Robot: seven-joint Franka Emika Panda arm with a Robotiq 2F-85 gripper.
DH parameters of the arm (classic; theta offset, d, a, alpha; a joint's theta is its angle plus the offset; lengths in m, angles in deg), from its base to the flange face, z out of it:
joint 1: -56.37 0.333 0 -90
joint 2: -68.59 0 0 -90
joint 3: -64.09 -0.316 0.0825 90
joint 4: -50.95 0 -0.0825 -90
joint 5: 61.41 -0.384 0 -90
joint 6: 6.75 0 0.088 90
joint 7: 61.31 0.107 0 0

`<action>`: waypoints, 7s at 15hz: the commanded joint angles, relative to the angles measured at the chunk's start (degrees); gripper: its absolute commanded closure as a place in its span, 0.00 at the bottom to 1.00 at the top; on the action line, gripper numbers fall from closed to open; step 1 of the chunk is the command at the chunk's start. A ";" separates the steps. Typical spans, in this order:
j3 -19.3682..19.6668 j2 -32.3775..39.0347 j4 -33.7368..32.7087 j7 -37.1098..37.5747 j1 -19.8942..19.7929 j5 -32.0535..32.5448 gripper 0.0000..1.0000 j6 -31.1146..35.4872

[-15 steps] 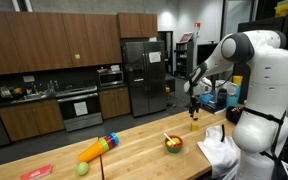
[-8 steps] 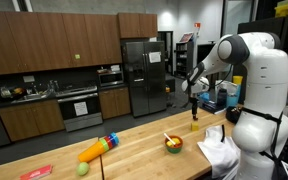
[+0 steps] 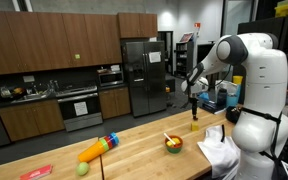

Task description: Move the yellow block on the table to the left.

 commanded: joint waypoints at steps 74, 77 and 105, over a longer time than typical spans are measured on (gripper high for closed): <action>-5.90 15.84 -3.14 -0.92 -7.16 2.35 0.00 19.24; -6.06 16.71 -3.97 -0.42 -7.04 2.85 0.00 18.52; -8.76 4.35 -4.12 11.27 -2.70 -6.80 0.71 0.37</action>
